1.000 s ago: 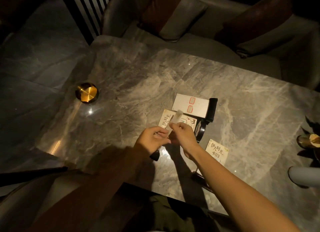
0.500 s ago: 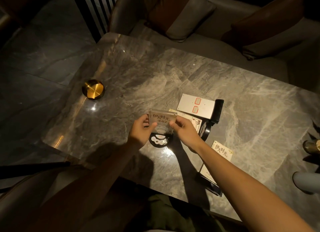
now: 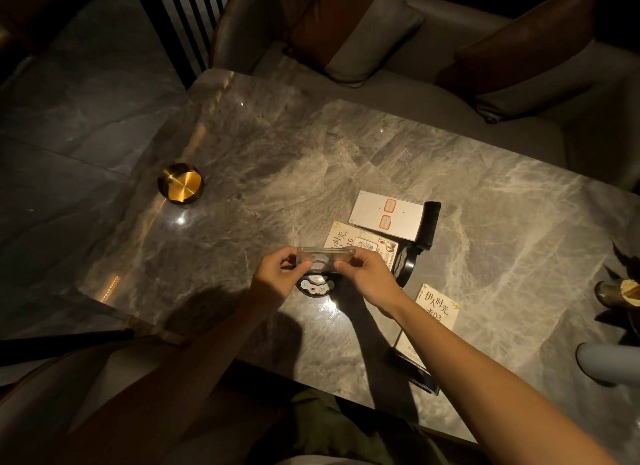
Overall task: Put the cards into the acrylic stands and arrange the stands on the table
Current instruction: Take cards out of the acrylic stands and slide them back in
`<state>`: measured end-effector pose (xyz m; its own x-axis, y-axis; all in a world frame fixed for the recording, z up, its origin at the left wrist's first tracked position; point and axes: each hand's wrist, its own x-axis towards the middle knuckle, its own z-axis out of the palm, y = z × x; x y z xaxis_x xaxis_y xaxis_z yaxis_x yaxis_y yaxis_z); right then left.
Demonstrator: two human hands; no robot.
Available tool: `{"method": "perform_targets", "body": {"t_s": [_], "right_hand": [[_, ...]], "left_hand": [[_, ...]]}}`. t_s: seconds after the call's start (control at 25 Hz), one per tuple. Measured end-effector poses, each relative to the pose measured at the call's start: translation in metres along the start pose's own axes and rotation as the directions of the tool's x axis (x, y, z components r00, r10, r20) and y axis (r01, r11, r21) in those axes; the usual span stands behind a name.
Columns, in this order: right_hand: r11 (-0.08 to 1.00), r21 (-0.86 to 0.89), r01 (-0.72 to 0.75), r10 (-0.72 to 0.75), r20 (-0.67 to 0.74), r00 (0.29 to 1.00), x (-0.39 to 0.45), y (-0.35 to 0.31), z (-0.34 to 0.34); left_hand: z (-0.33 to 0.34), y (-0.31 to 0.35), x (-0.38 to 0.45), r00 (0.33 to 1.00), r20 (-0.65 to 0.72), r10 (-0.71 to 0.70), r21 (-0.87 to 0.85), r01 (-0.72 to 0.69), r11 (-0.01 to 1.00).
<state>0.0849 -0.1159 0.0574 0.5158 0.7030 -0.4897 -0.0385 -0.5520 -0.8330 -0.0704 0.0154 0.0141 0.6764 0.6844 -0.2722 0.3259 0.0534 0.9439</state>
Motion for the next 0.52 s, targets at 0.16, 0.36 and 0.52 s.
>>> {"method": "perform_targets", "body": {"t_s": [0.16,0.36,0.52], "right_hand": [[0.999,-0.033,0.003,-0.003,0.000,1.000,-0.001,0.006,0.000],[0.997,-0.080,0.015,-0.013,0.014,1.000,-0.002,0.005,-0.004],[0.996,-0.093,-0.004,0.003,-0.017,1.000,-0.004,0.007,-0.014]], "left_hand": [[0.000,-0.004,-0.004,0.998,-0.010,-0.054,0.005,0.054,0.999],[0.010,-0.027,-0.007,0.983,-0.116,-0.140,0.089,0.151,0.985],[0.031,-0.045,-0.024,0.969,-0.220,-0.115,0.309,0.181,0.934]]}}
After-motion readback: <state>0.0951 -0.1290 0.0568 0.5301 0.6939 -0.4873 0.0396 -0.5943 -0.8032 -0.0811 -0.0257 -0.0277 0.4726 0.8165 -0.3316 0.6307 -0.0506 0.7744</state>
